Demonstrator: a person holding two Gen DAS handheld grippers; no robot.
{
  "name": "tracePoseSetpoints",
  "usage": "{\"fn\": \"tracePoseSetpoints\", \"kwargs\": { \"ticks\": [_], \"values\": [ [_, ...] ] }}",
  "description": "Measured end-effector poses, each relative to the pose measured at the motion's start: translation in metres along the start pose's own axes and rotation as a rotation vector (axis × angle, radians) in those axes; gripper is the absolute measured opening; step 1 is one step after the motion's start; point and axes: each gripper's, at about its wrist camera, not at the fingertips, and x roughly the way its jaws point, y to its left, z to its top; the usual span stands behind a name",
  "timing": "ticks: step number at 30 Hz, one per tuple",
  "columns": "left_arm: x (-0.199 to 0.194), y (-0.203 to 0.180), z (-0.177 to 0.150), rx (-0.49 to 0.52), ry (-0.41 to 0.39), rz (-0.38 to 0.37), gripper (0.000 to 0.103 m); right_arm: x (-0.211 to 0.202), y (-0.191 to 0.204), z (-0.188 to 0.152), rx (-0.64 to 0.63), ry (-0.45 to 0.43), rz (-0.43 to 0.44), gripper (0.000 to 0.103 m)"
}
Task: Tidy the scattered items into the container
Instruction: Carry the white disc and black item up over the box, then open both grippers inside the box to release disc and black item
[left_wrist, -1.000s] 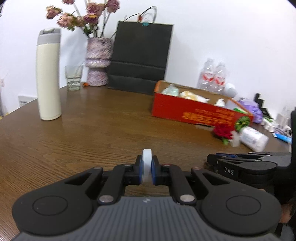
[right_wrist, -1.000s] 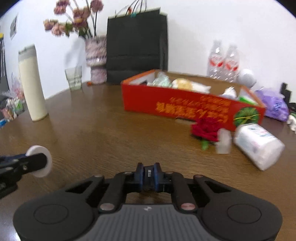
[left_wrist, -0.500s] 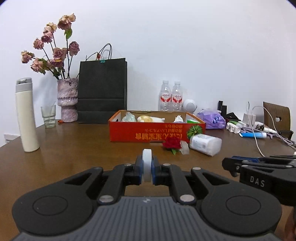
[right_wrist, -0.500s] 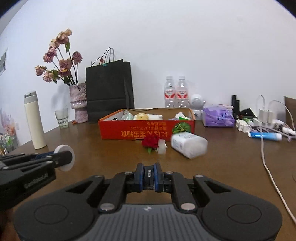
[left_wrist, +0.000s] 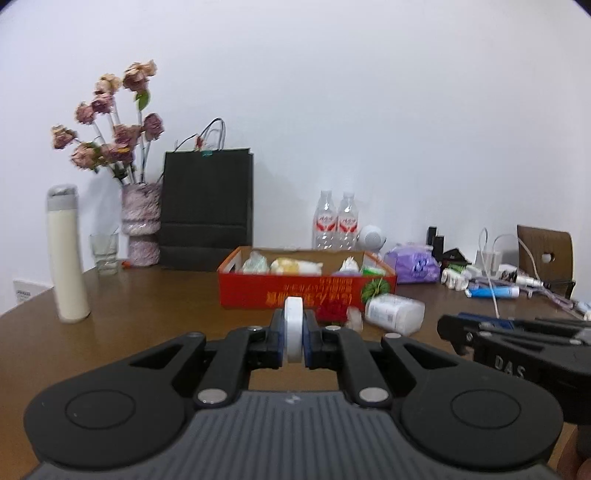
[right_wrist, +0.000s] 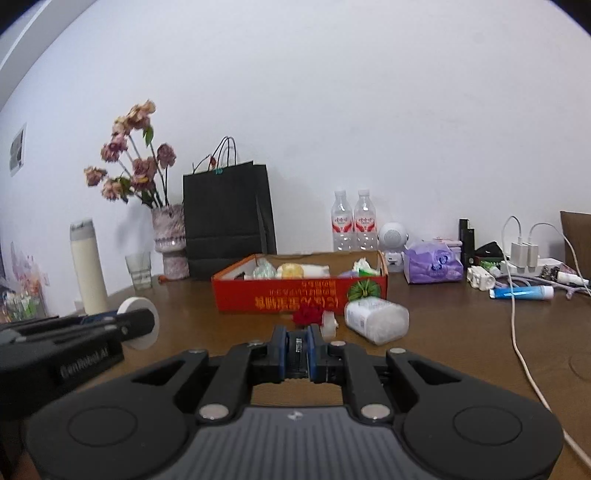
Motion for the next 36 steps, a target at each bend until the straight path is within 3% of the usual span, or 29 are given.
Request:
{"fn": "tracePoseSetpoints", "kwargs": {
  "ticks": [5, 9, 13, 16, 21, 25, 28, 31, 33, 34, 36],
  "values": [
    [0.067, 0.022, 0.063, -0.011, 0.029, -0.047, 0.010, 0.049, -0.027, 0.064, 0.045, -0.002, 0.032, 0.010],
    [0.152, 0.046, 0.112, -0.056, 0.087, -0.093, 0.010, 0.115, -0.047, 0.125, 0.016, 0.048, 0.068, 0.010],
    [0.246, 0.055, 0.136, -0.055, 0.225, -0.083, 0.010, 0.203, -0.064, 0.180, 0.020, 0.146, 0.081, 0.010],
    [0.320, 0.066, 0.139, -0.078, 0.364, -0.085, 0.010, 0.280, -0.074, 0.203, 0.045, 0.277, 0.104, 0.010],
    [0.415, 0.086, 0.115, -0.137, 0.583, -0.095, 0.010, 0.408, -0.093, 0.193, 0.091, 0.498, 0.064, 0.010],
    [0.448, 0.087, 0.098, -0.094, 0.635, -0.074, 0.010, 0.479, -0.110, 0.167, 0.171, 0.600, 0.045, 0.010],
    [0.462, 0.088, 0.090, -0.081, 0.652, -0.073, 0.010, 0.510, -0.110, 0.154, 0.154, 0.638, 0.013, 0.011],
    [0.470, 0.085, 0.087, -0.057, 0.650, -0.078, 0.020, 0.526, -0.109, 0.146, 0.143, 0.665, -0.021, 0.015],
    [0.473, 0.085, 0.088, -0.050, 0.662, -0.072, 0.044, 0.532, -0.111, 0.144, 0.146, 0.681, -0.023, 0.027],
    [0.473, 0.086, 0.089, -0.046, 0.667, -0.062, 0.047, 0.532, -0.113, 0.143, 0.151, 0.690, -0.025, 0.037],
    [0.471, 0.087, 0.092, -0.044, 0.694, -0.063, 0.049, 0.528, -0.116, 0.143, 0.157, 0.707, -0.020, 0.039]
  ]
}}
